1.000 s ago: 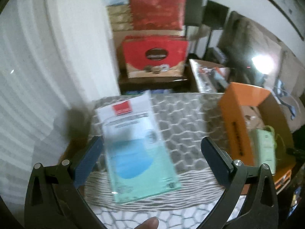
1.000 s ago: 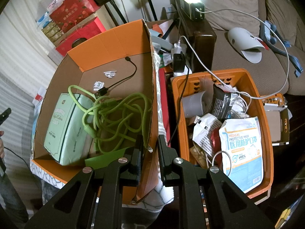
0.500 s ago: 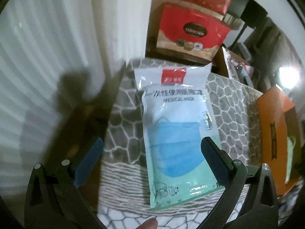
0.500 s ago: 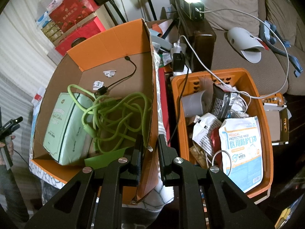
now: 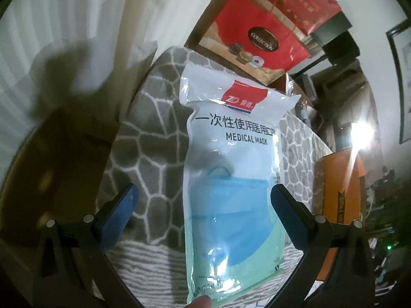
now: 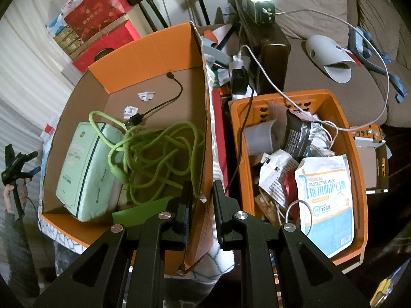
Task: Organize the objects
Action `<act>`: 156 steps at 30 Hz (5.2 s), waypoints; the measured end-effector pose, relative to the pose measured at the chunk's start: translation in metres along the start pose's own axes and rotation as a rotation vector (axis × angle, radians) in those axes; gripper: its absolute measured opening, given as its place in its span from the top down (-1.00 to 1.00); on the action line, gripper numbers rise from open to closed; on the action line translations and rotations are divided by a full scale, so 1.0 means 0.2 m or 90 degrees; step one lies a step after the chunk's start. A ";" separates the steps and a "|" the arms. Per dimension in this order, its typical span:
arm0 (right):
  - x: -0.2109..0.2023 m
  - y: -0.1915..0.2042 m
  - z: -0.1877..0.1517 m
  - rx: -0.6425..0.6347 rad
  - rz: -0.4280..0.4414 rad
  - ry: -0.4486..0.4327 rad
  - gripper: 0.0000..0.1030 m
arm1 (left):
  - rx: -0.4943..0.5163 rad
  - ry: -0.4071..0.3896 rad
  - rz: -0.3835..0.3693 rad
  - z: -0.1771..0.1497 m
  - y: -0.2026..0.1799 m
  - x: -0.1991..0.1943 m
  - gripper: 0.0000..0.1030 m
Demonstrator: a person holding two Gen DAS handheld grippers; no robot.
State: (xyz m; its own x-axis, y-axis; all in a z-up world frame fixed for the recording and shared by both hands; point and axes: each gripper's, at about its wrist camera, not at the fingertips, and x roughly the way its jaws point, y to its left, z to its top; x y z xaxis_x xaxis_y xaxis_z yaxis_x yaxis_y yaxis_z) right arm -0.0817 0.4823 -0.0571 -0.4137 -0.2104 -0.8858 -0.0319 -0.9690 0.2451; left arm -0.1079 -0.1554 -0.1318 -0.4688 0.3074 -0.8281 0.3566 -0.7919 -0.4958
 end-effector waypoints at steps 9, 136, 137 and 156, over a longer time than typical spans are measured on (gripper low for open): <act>0.00 0.00 0.00 0.001 0.000 0.000 0.71 | -0.009 0.015 0.001 0.00 -0.01 0.03 -0.93; -0.02 0.02 0.00 0.004 0.006 -0.008 0.66 | 0.186 0.116 -0.192 -0.76 -1.85 0.42 0.49; -0.02 0.02 0.00 0.004 0.003 -0.011 0.66 | 0.200 0.112 -0.187 -0.77 -1.85 0.39 0.43; -0.30 0.26 -0.06 -0.048 -0.012 -0.121 0.32 | 0.347 -0.007 -0.059 -0.78 -1.74 -0.11 -0.68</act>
State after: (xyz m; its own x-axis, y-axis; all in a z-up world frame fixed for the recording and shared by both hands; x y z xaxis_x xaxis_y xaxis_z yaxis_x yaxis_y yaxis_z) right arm -0.0476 0.4438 0.0046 -0.5779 -0.1707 -0.7981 0.0233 -0.9809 0.1929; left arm -0.0963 0.1960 0.0178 -0.4871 0.3860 -0.7834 -0.1559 -0.9211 -0.3569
